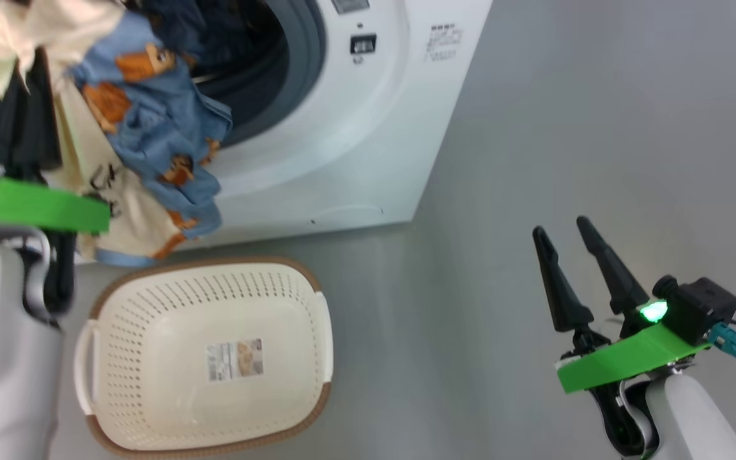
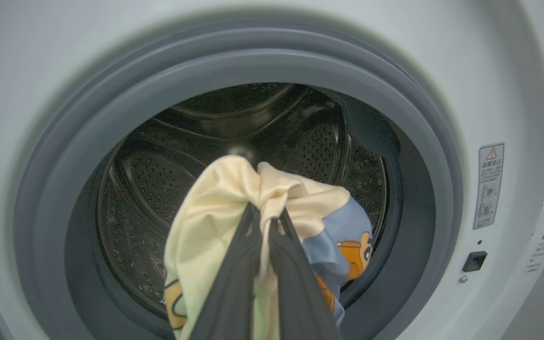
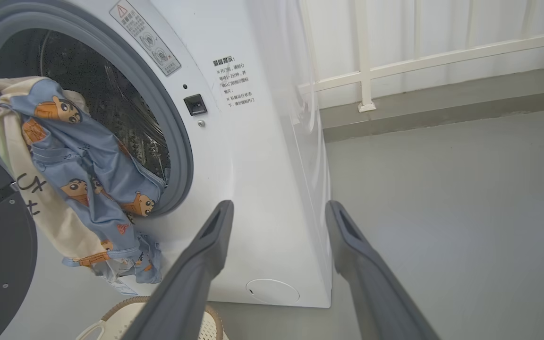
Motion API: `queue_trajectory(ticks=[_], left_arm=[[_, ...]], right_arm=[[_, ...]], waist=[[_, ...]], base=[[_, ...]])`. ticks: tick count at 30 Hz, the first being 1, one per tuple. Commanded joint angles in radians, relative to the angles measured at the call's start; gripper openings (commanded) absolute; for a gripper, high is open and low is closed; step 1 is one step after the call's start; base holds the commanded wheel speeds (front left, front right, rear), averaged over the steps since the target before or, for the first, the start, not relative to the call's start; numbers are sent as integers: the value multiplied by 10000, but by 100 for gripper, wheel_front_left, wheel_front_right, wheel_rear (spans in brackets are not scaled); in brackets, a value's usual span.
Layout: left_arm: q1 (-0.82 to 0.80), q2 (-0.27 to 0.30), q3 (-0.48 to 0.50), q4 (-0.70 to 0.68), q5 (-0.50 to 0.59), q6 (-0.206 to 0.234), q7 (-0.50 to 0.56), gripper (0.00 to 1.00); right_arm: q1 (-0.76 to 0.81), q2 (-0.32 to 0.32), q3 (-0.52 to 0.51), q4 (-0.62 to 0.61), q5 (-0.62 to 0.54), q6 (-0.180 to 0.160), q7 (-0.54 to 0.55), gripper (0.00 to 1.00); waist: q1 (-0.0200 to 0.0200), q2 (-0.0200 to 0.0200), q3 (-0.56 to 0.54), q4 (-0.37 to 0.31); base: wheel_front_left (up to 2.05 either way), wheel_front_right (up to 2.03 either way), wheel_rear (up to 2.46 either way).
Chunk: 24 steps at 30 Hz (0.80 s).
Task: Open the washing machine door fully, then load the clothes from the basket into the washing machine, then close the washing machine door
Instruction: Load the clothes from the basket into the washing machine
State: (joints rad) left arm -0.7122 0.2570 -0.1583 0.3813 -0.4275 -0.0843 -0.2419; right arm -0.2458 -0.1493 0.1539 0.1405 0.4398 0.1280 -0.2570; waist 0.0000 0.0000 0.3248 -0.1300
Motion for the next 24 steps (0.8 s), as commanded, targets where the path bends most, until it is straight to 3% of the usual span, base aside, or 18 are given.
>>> queue_trajectory(ticks=[1, 11, 24], left_arm=[[-681, 491, 250, 130, -21, -110, -4, 0], [-3346, 862, 9, 2937, 107, -334, -109, 0], [-5658, 1180, -513, 4978, 409, -430, -178, 0]], right_arm=[[-183, 48, 230, -282, -79, 27, -48, 100], [-756, 514, 177, -537, -189, 27, -48, 100], [-1046, 903, 329, -679, -170, 27, -48, 100]], waist=[[0, 0, 941, -446], [0, 0, 2481, -1079], [0, 0, 3539, -1610]], base=[[0, 0, 0], [0, 0, 0], [0, 0, 0]])
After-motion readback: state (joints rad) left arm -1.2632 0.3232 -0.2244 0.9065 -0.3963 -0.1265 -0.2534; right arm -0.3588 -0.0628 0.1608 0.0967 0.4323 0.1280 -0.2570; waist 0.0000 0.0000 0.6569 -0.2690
